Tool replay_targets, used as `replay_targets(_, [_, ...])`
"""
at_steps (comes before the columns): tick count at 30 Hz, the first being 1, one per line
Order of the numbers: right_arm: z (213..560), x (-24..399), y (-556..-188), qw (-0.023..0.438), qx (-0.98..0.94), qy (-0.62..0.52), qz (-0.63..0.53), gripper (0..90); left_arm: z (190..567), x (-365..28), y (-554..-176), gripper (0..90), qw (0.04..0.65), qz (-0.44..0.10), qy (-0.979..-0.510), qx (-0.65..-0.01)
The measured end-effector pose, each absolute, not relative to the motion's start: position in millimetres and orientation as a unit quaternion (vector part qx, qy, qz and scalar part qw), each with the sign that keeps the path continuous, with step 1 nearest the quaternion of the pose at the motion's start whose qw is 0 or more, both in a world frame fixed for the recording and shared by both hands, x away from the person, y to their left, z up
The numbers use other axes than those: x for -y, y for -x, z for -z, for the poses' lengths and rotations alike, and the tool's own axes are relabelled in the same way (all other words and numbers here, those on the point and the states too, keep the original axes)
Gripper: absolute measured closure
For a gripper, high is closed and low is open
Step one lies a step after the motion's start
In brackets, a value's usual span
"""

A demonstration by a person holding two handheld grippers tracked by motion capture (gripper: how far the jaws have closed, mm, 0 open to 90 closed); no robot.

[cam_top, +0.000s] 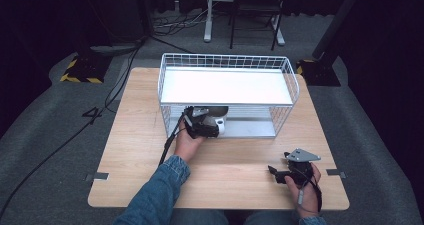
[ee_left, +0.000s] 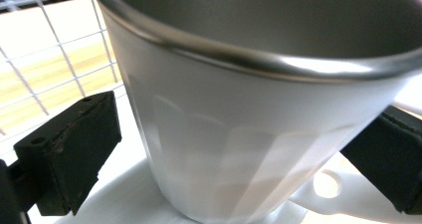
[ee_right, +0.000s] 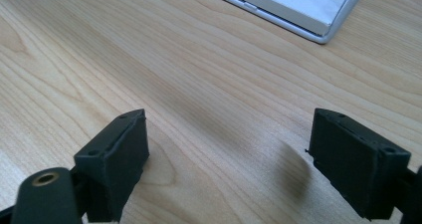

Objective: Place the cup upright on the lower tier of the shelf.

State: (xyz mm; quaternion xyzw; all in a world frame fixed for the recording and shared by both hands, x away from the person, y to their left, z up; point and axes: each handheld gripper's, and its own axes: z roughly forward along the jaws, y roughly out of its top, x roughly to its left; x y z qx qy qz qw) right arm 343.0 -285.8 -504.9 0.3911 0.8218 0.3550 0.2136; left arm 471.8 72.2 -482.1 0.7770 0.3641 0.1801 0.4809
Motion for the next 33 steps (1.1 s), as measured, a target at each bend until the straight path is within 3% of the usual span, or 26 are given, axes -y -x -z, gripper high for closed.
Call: replay_targets(33, [505.1,284.7,-345.4,0.202,-0.827,-0.383,-0.359,15.7,479.6,-117.0,-445.6,0.0,0.488,-0.191,-0.763,-0.378])
